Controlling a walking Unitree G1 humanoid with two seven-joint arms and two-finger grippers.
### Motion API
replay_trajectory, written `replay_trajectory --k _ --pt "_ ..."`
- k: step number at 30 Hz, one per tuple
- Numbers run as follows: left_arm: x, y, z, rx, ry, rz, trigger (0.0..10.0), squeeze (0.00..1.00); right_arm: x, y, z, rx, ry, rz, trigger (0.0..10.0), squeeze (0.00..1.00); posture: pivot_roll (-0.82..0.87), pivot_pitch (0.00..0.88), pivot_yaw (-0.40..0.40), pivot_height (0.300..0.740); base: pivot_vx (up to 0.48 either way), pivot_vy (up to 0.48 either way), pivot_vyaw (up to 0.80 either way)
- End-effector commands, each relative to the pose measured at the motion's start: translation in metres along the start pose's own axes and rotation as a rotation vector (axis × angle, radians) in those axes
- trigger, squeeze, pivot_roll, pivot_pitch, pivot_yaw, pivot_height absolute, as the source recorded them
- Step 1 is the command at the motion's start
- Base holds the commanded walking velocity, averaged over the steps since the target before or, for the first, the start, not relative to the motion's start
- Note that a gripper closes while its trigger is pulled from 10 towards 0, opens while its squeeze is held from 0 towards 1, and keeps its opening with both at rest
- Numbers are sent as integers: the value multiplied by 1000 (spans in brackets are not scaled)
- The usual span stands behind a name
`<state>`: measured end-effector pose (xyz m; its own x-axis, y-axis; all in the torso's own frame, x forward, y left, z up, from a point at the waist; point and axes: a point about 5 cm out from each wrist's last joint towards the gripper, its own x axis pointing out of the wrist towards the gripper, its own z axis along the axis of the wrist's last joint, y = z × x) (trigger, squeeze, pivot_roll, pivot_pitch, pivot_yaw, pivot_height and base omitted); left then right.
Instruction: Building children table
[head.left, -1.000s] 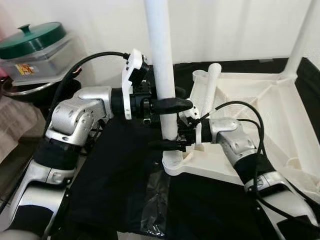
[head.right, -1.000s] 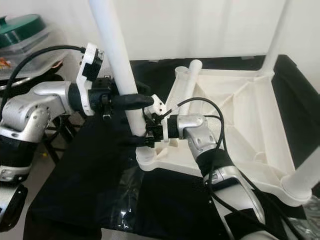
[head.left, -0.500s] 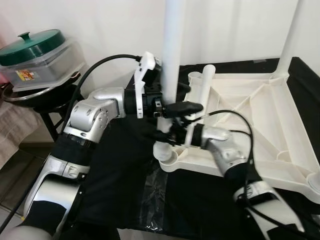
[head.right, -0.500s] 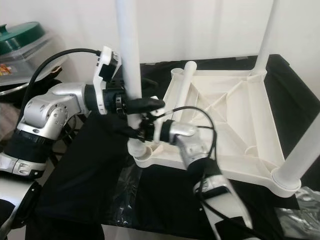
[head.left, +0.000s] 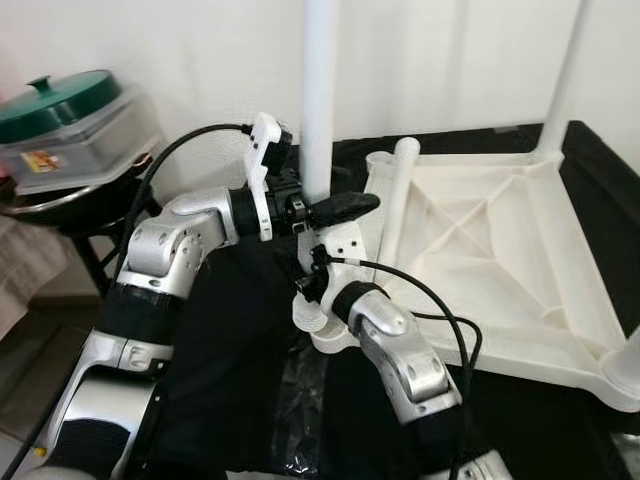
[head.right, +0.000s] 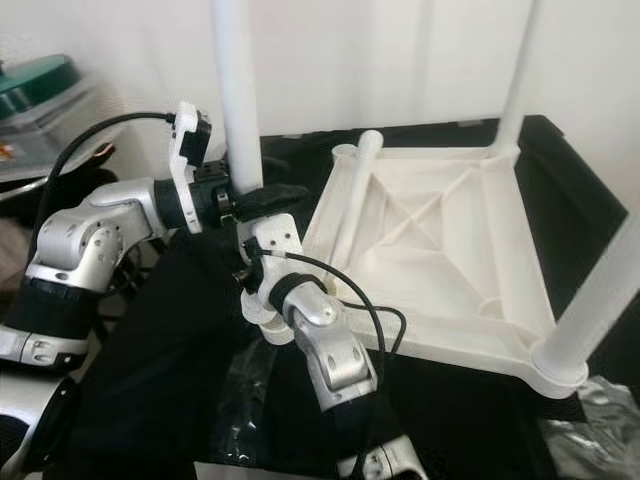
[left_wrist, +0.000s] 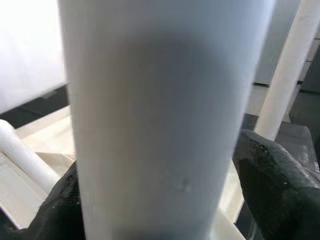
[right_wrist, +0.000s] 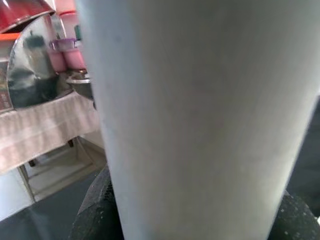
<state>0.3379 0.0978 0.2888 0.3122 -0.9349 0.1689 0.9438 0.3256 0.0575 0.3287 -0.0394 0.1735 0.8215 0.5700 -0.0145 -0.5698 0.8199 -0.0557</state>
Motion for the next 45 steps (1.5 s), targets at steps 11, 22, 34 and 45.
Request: replay_trajectory --k 11,22,34,45 --pt "-74 -21 45 64 -133 87 10000 0 5 -61 20 -68 5 -146 0 0 -31 31 102 740 0 0 0" --pt "-148 -24 -24 69 -11 690 10000 0 -4 -53 51 -30 -88 576 0 0 6 56 79 740 0 0 0" --pt "-193 -90 -109 -46 127 1203 10000 0 3 -46 75 -56 -82 957 10000 0 73 152 21 740 0 0 0" --pt "-178 -108 -113 9 162 1264 10000 0 -14 -42 69 64 -39 1226 10000 0 86 225 22 740 0 0 509"
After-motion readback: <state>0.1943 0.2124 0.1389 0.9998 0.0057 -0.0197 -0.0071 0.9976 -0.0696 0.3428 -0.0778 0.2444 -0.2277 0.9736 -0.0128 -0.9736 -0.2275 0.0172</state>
